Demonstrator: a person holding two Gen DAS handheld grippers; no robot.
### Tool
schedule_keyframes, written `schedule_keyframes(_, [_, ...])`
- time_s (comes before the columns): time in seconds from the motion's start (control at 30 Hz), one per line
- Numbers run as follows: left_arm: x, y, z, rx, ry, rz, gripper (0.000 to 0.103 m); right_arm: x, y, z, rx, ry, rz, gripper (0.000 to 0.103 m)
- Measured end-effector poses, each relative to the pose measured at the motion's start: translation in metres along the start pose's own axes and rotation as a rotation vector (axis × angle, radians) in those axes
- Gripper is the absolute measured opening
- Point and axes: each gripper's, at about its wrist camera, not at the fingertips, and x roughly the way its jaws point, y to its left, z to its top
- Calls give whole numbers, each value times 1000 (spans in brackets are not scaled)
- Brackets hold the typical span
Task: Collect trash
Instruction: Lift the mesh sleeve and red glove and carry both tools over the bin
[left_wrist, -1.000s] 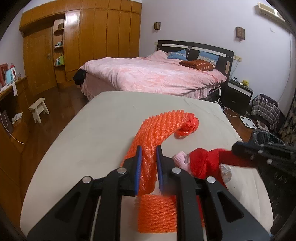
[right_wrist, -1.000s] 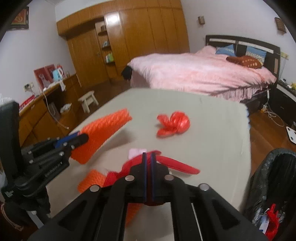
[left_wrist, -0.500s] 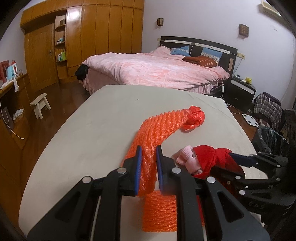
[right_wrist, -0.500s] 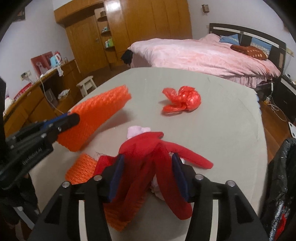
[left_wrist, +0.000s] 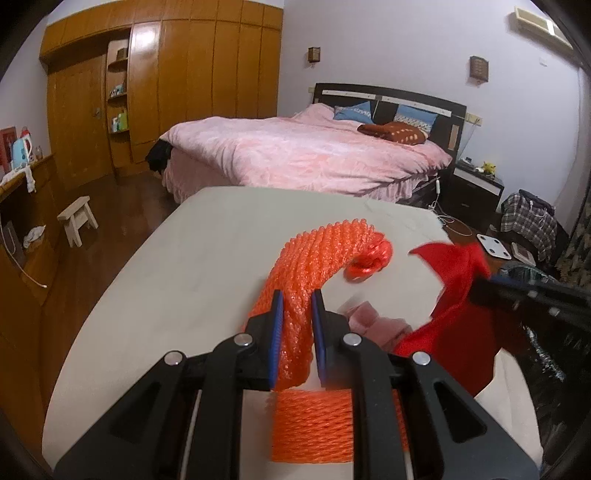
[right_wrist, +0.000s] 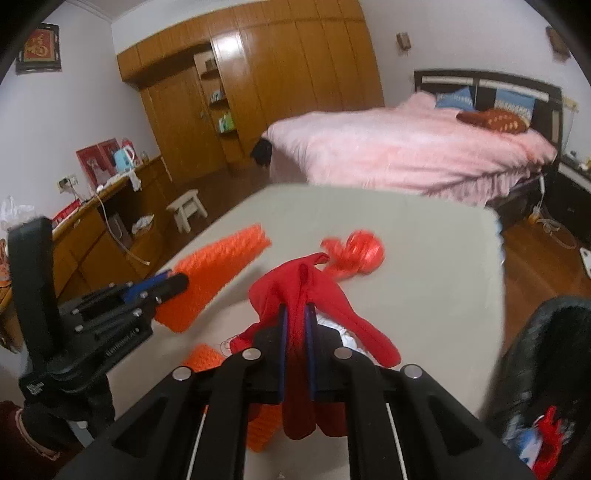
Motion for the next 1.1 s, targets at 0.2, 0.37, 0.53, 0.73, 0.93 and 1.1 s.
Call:
schedule_keyframes(0.2, [-12,-20,9,21,-26,-26,14,-37,-13,13,-11,-77,-68,9])
schedule_keyframes(0.37, [-19,-40,17,44,-43,-60,14,-62,-32,15,24,-115,-116,9])
schedule_keyframes(0.53, [-26,-70,21,85,-57,-106,14,-82,-52,17,56,-151,-163,9])
schedule_keyframes(0.73, [-30,-105,22,120,-62,-172,14,-104,-75,14,83,-178,-217,9])
schedule_keyframes(0.93, [-33,-138,21,161,-65,-239,14,-124,-92,7,113,-197,-267,9])
schedule_keyframes(1.1, [-36,-164,15,185,-69,-287,14,-136,-101,1,126,-200,-300,9])
